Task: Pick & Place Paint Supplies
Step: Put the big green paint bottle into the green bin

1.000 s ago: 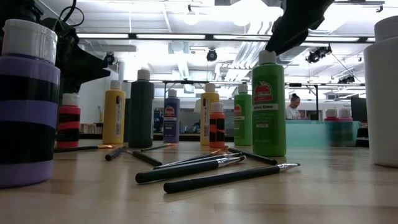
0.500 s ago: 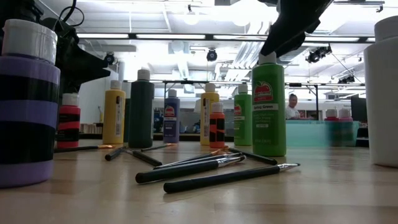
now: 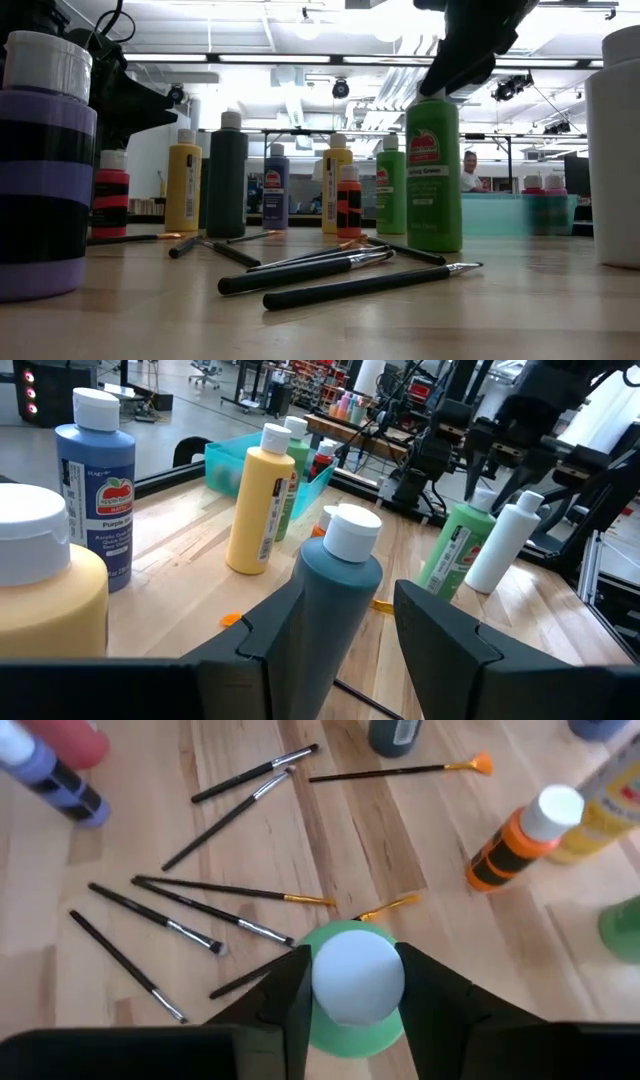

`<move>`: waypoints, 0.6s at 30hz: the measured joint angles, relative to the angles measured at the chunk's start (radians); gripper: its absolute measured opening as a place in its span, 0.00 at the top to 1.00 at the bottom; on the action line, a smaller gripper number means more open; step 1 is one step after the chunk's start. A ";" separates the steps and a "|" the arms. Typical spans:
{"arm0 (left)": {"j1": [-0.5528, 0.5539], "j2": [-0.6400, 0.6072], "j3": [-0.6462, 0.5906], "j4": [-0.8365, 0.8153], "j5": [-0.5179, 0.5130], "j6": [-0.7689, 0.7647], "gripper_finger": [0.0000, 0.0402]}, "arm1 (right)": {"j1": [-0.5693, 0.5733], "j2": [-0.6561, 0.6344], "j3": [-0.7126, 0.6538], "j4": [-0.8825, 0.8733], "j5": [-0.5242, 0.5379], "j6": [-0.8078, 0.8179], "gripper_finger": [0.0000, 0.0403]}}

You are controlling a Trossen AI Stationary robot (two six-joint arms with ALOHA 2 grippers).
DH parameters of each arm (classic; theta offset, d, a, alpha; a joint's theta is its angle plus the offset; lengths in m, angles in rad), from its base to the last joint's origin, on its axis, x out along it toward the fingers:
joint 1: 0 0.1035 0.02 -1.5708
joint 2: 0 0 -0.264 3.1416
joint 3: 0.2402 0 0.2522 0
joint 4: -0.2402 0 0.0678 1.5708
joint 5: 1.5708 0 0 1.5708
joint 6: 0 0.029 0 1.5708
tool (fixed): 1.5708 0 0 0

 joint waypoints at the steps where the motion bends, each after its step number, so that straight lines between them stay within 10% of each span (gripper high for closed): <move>1: 0.000 0.000 0.000 0.000 0.000 0.000 0.62 | -0.002 -0.005 0.000 -0.003 -0.001 0.025 0.72; 18: 0.000 0.000 0.000 0.000 0.000 0.000 0.62 | -0.153 -0.263 0.157 -0.328 0.163 0.096 0.72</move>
